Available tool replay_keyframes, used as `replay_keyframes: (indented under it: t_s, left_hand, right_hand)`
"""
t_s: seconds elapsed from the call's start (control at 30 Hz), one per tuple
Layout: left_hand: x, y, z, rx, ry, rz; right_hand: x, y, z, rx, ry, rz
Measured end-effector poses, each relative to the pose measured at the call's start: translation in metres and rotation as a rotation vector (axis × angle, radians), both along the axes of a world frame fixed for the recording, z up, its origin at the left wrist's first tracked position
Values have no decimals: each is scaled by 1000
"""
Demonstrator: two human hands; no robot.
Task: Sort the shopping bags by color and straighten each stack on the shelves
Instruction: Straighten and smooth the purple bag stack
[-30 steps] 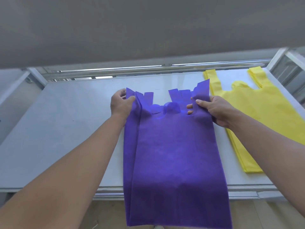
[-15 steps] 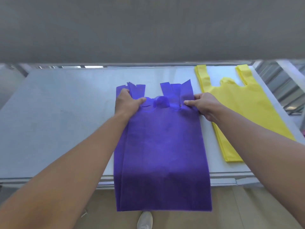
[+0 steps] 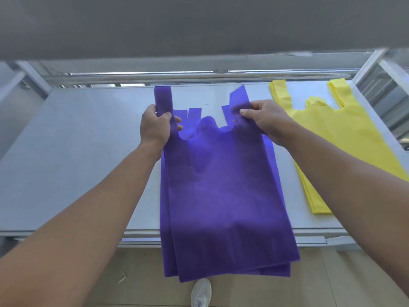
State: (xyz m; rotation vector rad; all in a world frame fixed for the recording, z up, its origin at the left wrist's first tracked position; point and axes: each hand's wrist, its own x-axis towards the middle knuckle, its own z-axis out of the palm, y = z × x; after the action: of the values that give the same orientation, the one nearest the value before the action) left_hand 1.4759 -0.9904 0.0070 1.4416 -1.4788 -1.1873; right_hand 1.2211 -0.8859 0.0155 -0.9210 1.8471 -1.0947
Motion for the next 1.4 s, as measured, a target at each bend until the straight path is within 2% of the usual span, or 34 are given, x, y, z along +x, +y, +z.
replay_keyframes:
  t_s: [0.07, 0.17, 0.23, 0.3, 0.43, 0.57, 0.7, 0.8, 0.93, 1.07, 1.3, 1.4]
  left_hand:
    - [-4, -13, -11, 17, -75, 17]
    - [-12, -28, -29, -63, -429, -25]
    - [-18, -32, -35, -68, -646, 9]
    - [-21, -33, -34, -5, -711, 56]
    - [-16, -44, -26, 109, -642, 58]
    - [-7, -50, -21, 194, -568, 21]
    - [0, -44, -28, 64, -502, 19]
    - [9, -32, -33, -93, -392, 50]
    - [20, -13, -32, -321, -306, 40]
    - [18, -3, -27, -326, -109, 37]
    - [-27, -12, -2, -256, 63, -34]
    - [-46, -22, -7, -161, -19, -32]
  right_hand:
    - [3, -13, -4, 61, 70, -16]
    - [7, -22, -17, 205, 279, -22]
    - [12, -23, -20, 227, 417, -24]
    - [19, -22, -16, 271, 545, 12]
    - [26, -25, -8, 383, 650, 102]
    - [24, -30, -4, 421, 541, 47]
    - [24, -28, -10, 317, 470, 4]
    - [23, -15, -11, 155, 272, -76]
    - [20, 10, -15, -15, -120, -171]
    - [10, 31, -15, -126, -351, -214]
    - [-17, 48, -12, -230, -304, -234]
    - [-25, 41, -23, -159, -183, -235]
